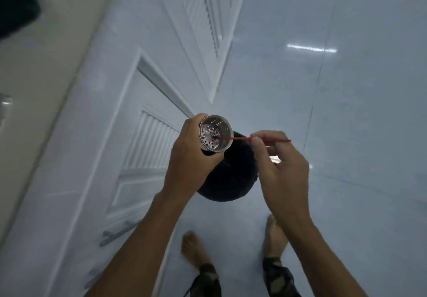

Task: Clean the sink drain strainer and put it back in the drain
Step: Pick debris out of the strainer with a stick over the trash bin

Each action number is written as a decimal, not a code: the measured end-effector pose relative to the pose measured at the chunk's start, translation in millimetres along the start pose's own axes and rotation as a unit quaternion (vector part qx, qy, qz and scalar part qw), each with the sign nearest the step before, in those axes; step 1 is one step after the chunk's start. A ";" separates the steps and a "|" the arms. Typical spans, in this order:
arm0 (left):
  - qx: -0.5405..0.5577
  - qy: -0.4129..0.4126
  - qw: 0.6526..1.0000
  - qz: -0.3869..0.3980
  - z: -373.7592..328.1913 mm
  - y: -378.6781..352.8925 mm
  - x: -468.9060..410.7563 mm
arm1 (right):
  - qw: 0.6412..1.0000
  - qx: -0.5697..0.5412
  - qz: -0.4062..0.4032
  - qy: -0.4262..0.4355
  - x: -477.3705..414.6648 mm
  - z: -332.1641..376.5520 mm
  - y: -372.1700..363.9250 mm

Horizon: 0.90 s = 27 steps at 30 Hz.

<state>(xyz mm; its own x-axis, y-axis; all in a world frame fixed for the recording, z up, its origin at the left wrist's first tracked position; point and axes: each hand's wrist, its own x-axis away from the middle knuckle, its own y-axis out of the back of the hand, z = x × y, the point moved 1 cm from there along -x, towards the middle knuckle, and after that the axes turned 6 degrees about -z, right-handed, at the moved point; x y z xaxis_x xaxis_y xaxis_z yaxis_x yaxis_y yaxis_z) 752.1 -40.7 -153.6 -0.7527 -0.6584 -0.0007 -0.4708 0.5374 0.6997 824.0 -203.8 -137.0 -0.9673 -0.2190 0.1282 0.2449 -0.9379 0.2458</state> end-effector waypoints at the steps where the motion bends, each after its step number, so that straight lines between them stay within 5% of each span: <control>1: -0.016 -0.002 1.000 0.017 22.8 -20.5 0.2 | 1.000 0.008 -0.013 -0.012 1.2 -29.8 -6.9; 12: -0.080 0.013 0.989 0.122 216.2 -154.7 29.6 | 0.994 0.092 -0.028 -0.045 20.8 -275.4 -100.1; 16: -0.088 0.015 0.986 0.139 236.9 -168.2 38.7 | 0.992 0.124 0.015 -0.032 38.6 -301.6 -111.9; 27: -0.092 0.040 0.982 0.162 233.1 -163.6 37.0 | 0.989 0.129 -0.022 -0.073 33.7 -299.2 -127.0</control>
<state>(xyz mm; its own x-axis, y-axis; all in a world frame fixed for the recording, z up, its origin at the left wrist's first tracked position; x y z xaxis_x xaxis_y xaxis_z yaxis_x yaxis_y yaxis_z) 693.9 -30.2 -434.6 -0.8068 -0.5120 0.2949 -0.1159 0.6265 0.7708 740.4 -172.6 -451.4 -0.9622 -0.1207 0.2442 0.2296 -0.8417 0.4886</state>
